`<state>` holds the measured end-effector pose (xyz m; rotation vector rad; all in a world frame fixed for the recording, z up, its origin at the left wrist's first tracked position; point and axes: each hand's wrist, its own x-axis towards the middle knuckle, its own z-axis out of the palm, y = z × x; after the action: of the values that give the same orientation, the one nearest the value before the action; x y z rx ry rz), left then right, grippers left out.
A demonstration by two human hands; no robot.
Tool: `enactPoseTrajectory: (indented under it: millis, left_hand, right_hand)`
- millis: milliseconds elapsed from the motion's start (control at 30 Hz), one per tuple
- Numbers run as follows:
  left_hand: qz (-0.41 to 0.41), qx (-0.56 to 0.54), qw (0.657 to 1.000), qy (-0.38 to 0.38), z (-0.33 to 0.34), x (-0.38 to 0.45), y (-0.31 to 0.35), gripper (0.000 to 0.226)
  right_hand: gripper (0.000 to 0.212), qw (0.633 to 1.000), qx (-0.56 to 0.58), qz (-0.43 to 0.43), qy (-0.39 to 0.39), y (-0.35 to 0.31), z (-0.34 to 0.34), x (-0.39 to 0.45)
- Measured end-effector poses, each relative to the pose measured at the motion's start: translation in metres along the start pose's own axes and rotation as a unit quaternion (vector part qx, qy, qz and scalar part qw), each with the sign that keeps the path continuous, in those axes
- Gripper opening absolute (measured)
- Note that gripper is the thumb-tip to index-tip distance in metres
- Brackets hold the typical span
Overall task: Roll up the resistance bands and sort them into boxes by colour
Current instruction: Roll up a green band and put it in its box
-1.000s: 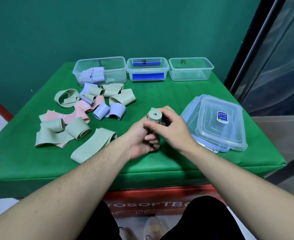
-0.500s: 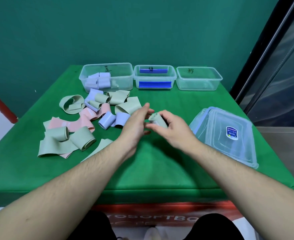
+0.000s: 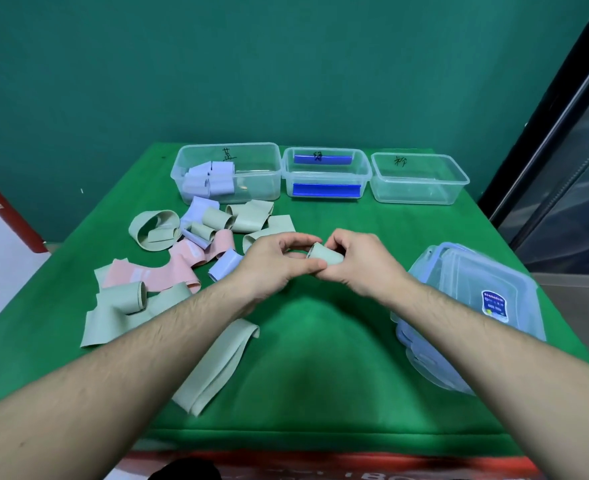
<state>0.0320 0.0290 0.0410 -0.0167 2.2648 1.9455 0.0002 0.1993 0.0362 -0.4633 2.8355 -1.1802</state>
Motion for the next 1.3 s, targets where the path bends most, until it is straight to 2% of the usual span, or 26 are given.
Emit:
enactPoseTrajectory:
  millis: [200,300,367,467,533,600,733,833,900,967,1033,1067,1167,1233,1267,1300]
  left_hand:
    - [0.027,-0.002,1.0,0.007,-0.017,0.033,0.004,0.024]
    - [0.032,-0.045,0.998,0.03,-0.024,0.058,0.012,0.03]
    - [0.042,-0.083,0.995,0.045,-0.029,0.078,0.018,0.032]
    - [0.047,-0.171,0.982,0.07,-0.037,0.11,0.026,0.032]
    - [0.055,-0.18,0.979,0.074,-0.043,0.128,0.029,0.019]
    - [0.06,-0.167,0.981,0.071,-0.048,0.144,0.03,0.012]
    - [0.063,-0.155,0.982,0.085,-0.053,0.174,0.032,0.027]
    - [0.062,-0.147,0.983,0.087,-0.056,0.194,0.036,0.024]
    - [0.062,-0.094,0.99,0.09,-0.06,0.206,0.04,0.033]
    - [0.07,0.048,0.989,0.123,-0.064,0.218,0.045,0.049]
    - [0.12,0.237,0.95,0.163,-0.07,0.227,0.049,0.05]
    - [0.157,0.331,0.915,0.169,-0.072,0.23,0.049,0.044]
    - [0.237,0.598,0.755,0.128,-0.076,0.234,0.04,0.038]
    - [0.237,0.7,0.668,0.088,-0.076,0.237,0.031,0.04]
    - [0.233,0.722,0.646,0.081,-0.075,0.239,0.027,0.038]
    - [0.232,0.728,0.64,0.084,-0.075,0.24,0.025,0.033]
  right_hand:
    - [0.032,0.999,-0.046,-0.005,-0.021,-0.009,-0.012,0.039]
    - [0.031,0.999,-0.037,-0.018,-0.019,-0.014,-0.018,0.069]
    - [0.031,1.0,0.013,-0.02,-0.016,-0.016,-0.02,0.088]
    - [0.028,0.985,0.169,-0.015,-0.006,-0.014,-0.028,0.113]
    - [0.026,0.974,0.225,0.006,-0.015,-0.01,-0.034,0.13]
    - [0.021,0.973,0.228,0.02,-0.033,-0.005,-0.037,0.147]
    - [0.019,0.972,0.233,0.025,-0.026,0.003,-0.041,0.177]
    - [0.017,0.965,0.257,0.032,-0.03,0.008,-0.043,0.198]
    - [0.019,0.959,0.277,0.048,-0.027,0.011,-0.043,0.212]
    - [0.016,0.951,0.301,0.07,-0.018,0.015,-0.043,0.227]
    - [0.015,0.952,0.289,0.098,0.008,0.02,-0.045,0.243]
    - [0.017,0.959,0.259,0.114,0.021,0.024,-0.047,0.252]
    - [0.021,0.972,0.172,0.161,0.011,0.03,-0.046,0.27]
    - [0.016,0.968,0.163,0.192,-0.004,0.031,-0.04,0.282]
    - [0.015,0.964,0.167,0.207,-0.015,0.032,-0.037,0.288]
    - [0.015,0.959,0.173,0.221,-0.032,0.032,-0.032,0.293]
